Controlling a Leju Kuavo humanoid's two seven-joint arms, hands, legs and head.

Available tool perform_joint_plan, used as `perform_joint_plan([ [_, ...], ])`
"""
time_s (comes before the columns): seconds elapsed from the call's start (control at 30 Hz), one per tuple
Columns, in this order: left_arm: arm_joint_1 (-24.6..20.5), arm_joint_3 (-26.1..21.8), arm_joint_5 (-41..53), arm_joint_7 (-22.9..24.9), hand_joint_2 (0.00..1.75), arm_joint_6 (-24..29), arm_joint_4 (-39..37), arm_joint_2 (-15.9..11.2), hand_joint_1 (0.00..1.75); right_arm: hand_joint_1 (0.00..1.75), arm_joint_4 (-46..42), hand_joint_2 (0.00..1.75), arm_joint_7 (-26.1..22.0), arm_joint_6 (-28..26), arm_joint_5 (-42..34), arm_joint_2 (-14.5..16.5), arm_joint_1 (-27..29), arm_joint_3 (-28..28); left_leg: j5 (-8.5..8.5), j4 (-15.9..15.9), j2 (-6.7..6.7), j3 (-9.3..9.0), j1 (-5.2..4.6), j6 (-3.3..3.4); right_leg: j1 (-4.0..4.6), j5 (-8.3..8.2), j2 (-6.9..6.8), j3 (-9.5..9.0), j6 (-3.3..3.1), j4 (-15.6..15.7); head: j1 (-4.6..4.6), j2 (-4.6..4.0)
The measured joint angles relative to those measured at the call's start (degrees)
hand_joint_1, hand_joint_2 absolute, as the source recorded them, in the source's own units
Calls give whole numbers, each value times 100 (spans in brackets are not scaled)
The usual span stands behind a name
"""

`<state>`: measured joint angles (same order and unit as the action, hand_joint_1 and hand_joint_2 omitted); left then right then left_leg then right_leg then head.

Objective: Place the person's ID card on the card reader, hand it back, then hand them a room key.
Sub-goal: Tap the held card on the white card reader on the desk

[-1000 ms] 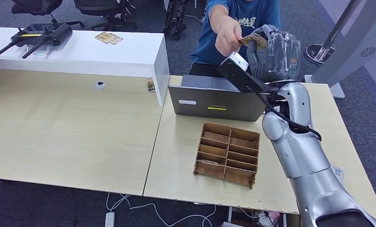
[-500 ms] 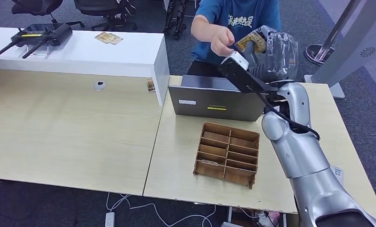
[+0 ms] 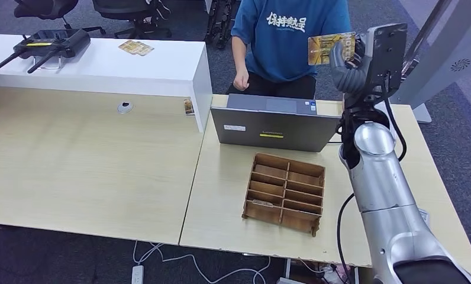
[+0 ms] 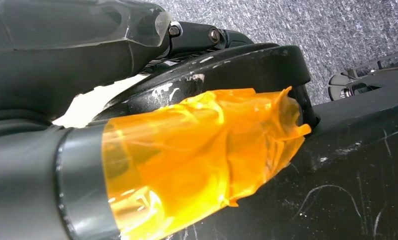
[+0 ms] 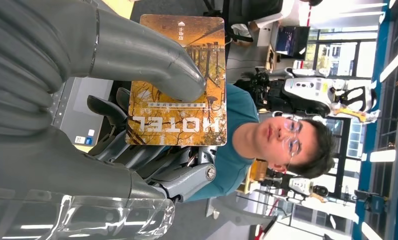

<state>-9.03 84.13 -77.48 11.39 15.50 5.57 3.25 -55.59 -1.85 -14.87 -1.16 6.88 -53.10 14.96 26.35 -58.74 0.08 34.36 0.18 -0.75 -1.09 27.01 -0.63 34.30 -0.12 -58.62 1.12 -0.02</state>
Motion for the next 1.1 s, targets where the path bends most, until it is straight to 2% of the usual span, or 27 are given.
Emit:
perform_joint_plan([
  [0.37, -1, 0, -41, -7, 0, -6, 0, -2, 0, 175, 110, 175, -13, -125, -376, -16, -69, -83, 0, 0, 0, -2, 1, 0, 1, 0, 0, 1, 0, 0, 0, 0],
  [0.57, -2, 0, -93, -15, 0, -17, 0, -3, 0, 175, 166, 175, -31, -224, -602, -181, -150, -139, 0, -1, 0, -1, 0, 0, 0, -1, 0, 0, 1, 1, 0, 0],
  [0.73, -3, 0, -132, -22, 0, -17, 0, -4, 0, 175, 258, 175, -101, -234, -759, -398, -156, -294, 0, -2, -2, -1, 0, 0, 0, -1, -2, 0, 1, 2, 1, 0],
  [1.1, 2, 0, -184, -75, 0, -26, 0, -14, 0, 175, 456, 175, -233, -361, -825, -1077, -64, -752, 2, -3, 3, -2, 0, -1, 0, -1, 1, 1, 1, 2, 1, 0],
])
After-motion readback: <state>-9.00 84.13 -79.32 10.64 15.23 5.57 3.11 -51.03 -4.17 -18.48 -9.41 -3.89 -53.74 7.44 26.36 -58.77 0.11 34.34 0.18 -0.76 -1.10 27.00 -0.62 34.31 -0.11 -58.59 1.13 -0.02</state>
